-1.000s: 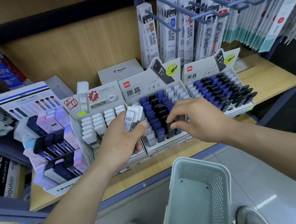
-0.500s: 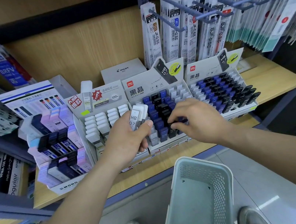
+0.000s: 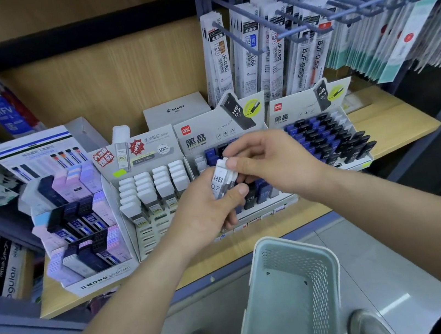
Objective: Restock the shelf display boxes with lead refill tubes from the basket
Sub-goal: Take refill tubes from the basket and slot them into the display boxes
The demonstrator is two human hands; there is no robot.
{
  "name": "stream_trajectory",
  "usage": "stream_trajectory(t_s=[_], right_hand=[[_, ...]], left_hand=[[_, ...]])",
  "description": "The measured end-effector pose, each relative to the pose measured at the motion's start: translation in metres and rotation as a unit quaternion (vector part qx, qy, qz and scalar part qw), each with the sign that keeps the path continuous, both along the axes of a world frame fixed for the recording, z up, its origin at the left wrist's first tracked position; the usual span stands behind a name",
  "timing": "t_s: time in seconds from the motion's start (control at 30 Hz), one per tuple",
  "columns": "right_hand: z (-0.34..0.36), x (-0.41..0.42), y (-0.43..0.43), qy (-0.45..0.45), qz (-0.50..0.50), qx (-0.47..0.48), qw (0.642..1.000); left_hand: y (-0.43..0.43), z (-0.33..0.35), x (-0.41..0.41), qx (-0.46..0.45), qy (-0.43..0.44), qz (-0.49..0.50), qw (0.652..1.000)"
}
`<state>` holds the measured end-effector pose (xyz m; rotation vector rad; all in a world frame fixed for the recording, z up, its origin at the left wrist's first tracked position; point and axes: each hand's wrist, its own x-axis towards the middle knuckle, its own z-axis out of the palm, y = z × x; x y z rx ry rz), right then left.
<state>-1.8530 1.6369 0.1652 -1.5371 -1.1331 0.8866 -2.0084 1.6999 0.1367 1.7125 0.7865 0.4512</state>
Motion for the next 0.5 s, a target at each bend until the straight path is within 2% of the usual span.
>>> stream_trajectory(t_s=[0.2,0.4,0.5], right_hand=[[-0.002,0.015,-0.007,0.090,0.014,0.002,0.996],[-0.001,0.036,-0.014,0.104,0.000,0.007,0.995],[0.000,0.040,-0.015,0.109,-0.014,0.018,0.994]], left_hand=[[-0.007,0.006,0.007,-0.048,-0.019,-0.023,0.998],[-0.005,0.010,0.008,-0.090,-0.041,-0.014,0.995],[-0.001,0.013,0.004,-0.069,-0.018,0.011,0.997]])
